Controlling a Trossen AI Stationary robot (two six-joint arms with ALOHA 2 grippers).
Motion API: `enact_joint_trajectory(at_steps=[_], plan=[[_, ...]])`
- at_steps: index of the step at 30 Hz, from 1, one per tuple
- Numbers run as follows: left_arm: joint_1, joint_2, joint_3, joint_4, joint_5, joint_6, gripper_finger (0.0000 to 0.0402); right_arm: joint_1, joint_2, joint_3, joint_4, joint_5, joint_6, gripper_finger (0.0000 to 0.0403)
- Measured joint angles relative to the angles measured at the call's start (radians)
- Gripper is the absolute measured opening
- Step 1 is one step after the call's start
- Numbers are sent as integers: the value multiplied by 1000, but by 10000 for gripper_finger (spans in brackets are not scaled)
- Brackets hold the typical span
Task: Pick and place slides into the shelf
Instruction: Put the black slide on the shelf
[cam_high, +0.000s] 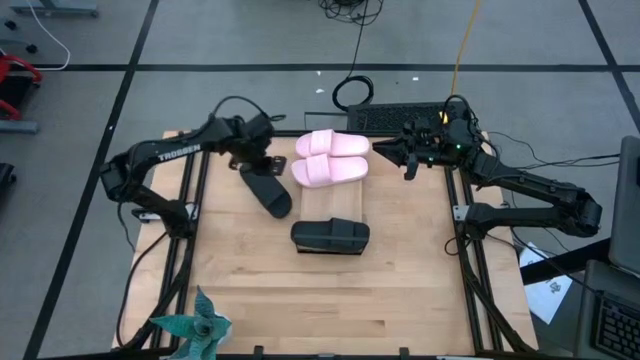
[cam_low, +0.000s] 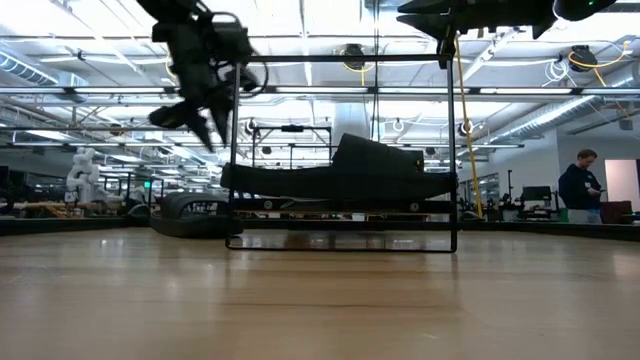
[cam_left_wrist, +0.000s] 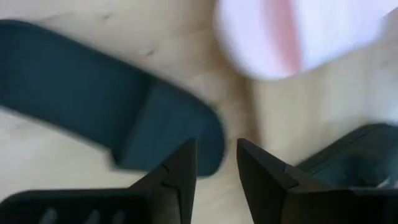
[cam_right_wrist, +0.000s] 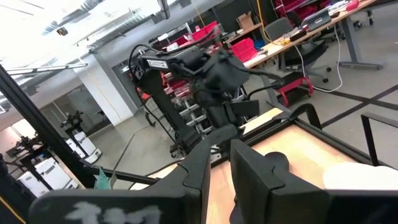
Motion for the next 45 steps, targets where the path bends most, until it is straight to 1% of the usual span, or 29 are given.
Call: enact_joint_trajectory(at_steps=[2, 5, 9, 14, 21, 25, 29, 32, 40, 45], plan=[[42, 4, -1, -35, 37, 78, 115, 0, 0, 0, 0, 0, 0, 54], [99, 13, 0, -40, 84, 160, 115, 0, 0, 0, -3, 0, -6, 54], [143, 8, 1, -58, 173, 269, 115, 0, 0, 0, -3, 5, -31, 54], [143, 10, -3, -92, 176, 353, 123, 0, 0, 0, -6, 28, -34, 54], [162, 26, -53, -76, 155, 402, 177, -1, 0, 0, -7, 32, -52, 54], [182, 42, -91, -23, 155, 393, 214, -1, 0, 0, -7, 31, -49, 54], [191, 67, -108, 35, 206, 369, 240, -1, 0, 0, -7, 31, -49, 54], [192, 92, -111, 29, 203, 378, 247, -1, 0, 0, -7, 31, -49, 54], [192, 191, -111, 34, 196, 413, 248, 0, 0, 0, -7, 31, -49, 54], [192, 211, -111, 34, 202, 413, 248, 0, 0, 0, -7, 31, -49, 54]])
